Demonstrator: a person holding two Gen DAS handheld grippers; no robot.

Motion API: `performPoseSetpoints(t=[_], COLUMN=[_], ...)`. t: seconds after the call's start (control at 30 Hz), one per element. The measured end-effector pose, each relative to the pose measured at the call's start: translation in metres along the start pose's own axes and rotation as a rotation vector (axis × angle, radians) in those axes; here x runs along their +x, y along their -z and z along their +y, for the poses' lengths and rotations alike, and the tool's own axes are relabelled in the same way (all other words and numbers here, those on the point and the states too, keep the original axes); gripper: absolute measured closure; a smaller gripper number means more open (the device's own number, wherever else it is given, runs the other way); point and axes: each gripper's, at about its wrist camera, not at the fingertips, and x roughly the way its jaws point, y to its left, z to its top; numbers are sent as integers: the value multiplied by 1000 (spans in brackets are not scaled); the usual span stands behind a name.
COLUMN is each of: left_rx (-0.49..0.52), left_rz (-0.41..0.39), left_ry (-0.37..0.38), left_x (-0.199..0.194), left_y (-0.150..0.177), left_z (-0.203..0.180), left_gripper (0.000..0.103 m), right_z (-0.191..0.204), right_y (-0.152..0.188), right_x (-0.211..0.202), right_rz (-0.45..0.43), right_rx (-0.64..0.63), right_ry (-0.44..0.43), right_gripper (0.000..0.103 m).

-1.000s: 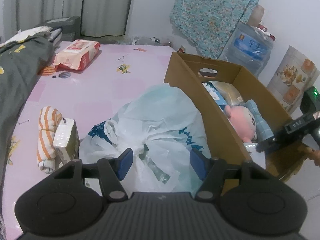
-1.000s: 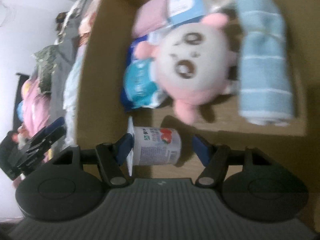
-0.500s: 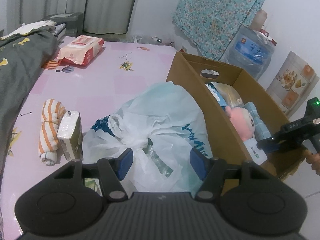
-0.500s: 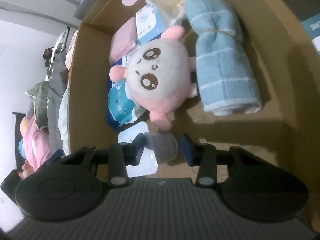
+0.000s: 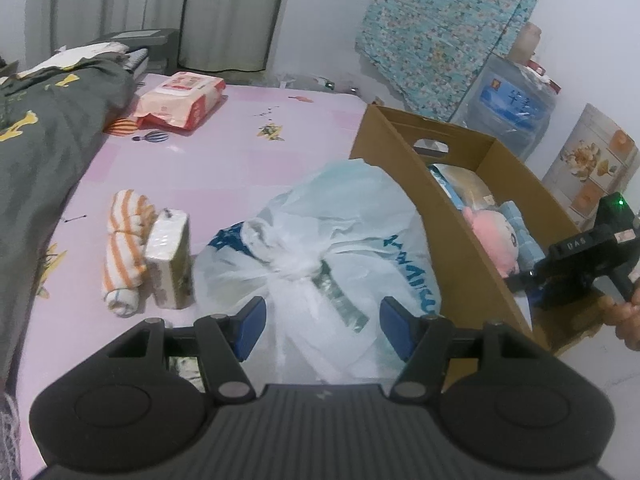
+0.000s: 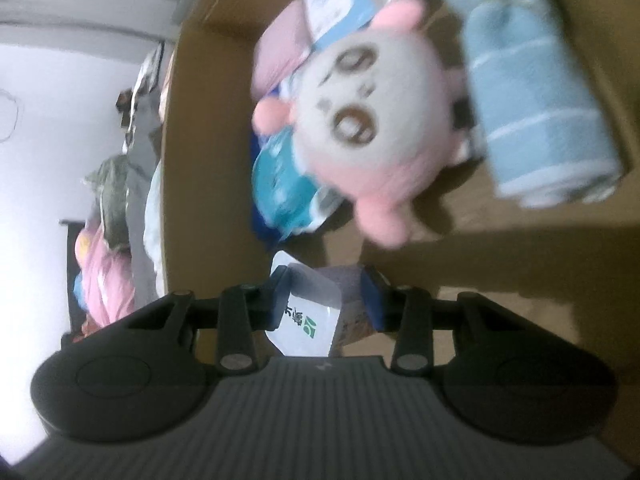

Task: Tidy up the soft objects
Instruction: 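Move the right tool back to the bed toward the orange-striped towel roll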

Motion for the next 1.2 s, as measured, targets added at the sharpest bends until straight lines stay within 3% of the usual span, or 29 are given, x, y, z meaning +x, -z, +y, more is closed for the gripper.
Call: performPoseSetpoints(t=[0.23, 0.37, 0.63, 0.77, 0.87, 1.03, 1.2], left_rx=[-11, -13, -10, -7, 5, 48, 52], left_rz=[-21, -53, -154, -190, -190, -188, -196], left_ry=[-25, -39, -139, -219, -250, -251, -280], left_x=[-8, -16, -42, -45, -40, -25, -12], left_y=[4, 8, 16, 16, 17, 17, 14], left_z=[10, 17, 41, 51, 53, 53, 64], left_gripper=[38, 35, 35, 36, 37, 45, 54], right_z=[21, 39, 108, 159, 196, 251, 291], right_y=[18, 21, 19, 16, 15, 11, -1], right_x=[19, 13, -38, -39, -18, 53, 122], right_rz=[64, 50, -162, -195, -156, 4, 113], right_rx=[-39, -76, -243, -353, -417, -458, -454], right_ry=[4, 107, 157, 102, 41, -42, -50], right_gripper=[63, 57, 52, 51, 50, 50, 50])
